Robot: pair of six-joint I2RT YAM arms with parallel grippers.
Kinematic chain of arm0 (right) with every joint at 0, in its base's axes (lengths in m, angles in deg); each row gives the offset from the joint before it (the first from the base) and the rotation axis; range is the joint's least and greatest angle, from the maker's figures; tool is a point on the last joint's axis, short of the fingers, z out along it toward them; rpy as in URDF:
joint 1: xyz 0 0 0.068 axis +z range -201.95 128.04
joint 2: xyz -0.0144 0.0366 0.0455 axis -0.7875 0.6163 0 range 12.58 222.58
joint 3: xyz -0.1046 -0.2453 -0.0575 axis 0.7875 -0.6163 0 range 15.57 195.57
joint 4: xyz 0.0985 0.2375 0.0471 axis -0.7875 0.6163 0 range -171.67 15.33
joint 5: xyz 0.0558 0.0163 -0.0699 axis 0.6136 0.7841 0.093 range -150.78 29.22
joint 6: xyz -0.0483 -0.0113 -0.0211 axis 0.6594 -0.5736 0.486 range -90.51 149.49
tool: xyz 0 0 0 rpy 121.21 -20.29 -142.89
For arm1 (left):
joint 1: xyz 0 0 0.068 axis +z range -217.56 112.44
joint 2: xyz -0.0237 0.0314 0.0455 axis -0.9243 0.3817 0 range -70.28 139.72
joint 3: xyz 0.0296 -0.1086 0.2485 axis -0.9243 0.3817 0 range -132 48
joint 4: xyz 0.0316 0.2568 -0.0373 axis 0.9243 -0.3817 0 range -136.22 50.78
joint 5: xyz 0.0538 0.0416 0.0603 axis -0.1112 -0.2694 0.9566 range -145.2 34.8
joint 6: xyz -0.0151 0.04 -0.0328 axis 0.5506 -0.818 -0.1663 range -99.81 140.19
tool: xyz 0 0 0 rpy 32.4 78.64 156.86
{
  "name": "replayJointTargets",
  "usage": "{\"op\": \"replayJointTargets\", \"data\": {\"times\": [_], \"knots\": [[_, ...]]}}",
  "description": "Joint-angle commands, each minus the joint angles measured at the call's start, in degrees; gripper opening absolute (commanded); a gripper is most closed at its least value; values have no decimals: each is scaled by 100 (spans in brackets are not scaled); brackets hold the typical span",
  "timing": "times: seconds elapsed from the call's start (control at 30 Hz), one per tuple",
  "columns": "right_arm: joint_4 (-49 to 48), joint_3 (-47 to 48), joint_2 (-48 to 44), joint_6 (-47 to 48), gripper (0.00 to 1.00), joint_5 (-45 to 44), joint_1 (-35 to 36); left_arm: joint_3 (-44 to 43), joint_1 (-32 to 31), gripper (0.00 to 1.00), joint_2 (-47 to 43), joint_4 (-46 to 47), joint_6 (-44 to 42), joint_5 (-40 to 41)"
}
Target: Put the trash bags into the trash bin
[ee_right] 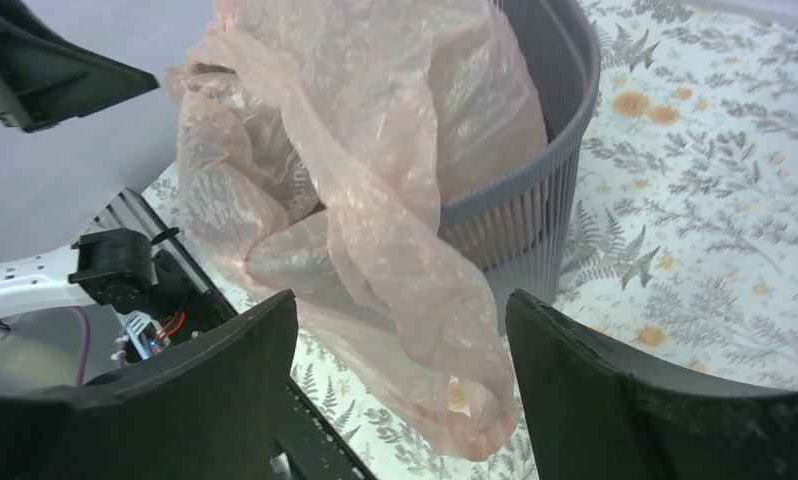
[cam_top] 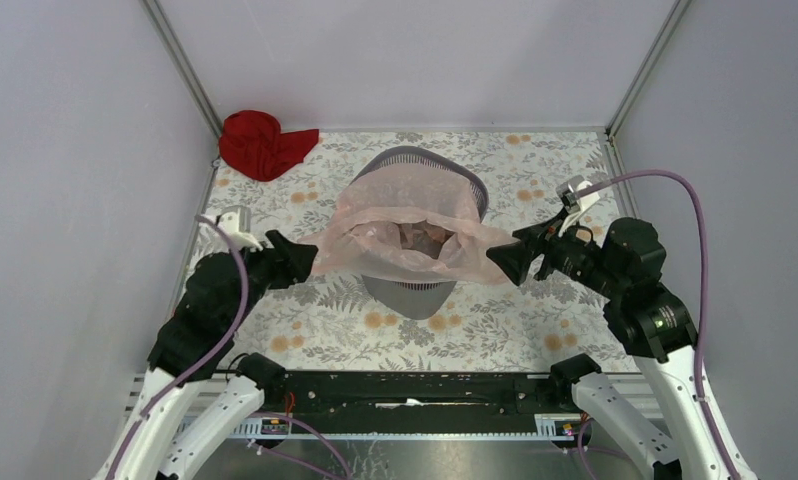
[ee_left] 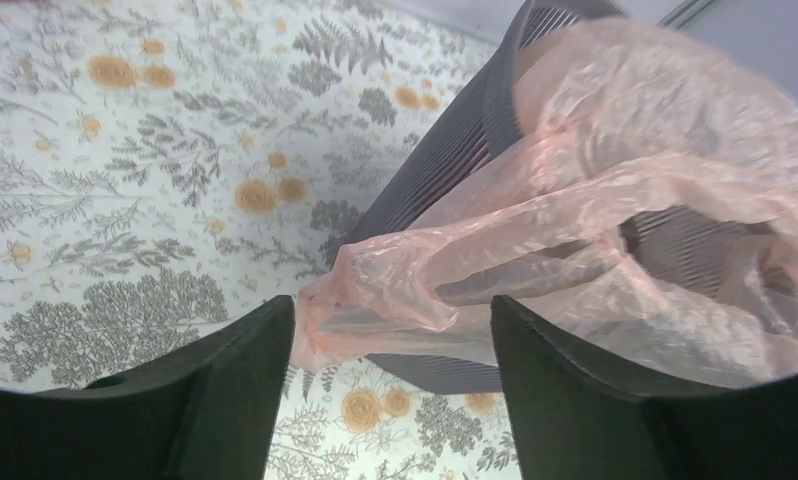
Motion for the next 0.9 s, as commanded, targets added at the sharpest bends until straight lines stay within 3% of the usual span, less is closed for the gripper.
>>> {"op": "replayJointTargets", "data": {"times": [0.0,0.1,0.17,0.2,0.33,0.47,0.63,0.87], "knots": [[-370,508,629,478,82,-78,-6,-361,26,82,-170,194,-96,282],[-547,856,1207,547,70,768,-7,-781,24,91,485,248,-415,-138],[-716,1055,1536,516,65,1480,14,-1112,27,92,1170,51,-446,-432],[-879,1106,1647,438,64,1410,111,-1187,27,92,1426,2,-460,-526],[-458,1822,2191,953,68,275,1001,-943,27,98,1502,511,-460,-784],[632,2816,3082,1820,70,-1906,2238,-904,35,99,1604,900,-367,-1350],[434,2958,3494,2182,70,-3910,2979,-1096,44,98,1871,718,-459,-1173],[-115,2771,3506,1823,50,-5781,3070,-1412,53,97,1955,444,-739,-707]]}}
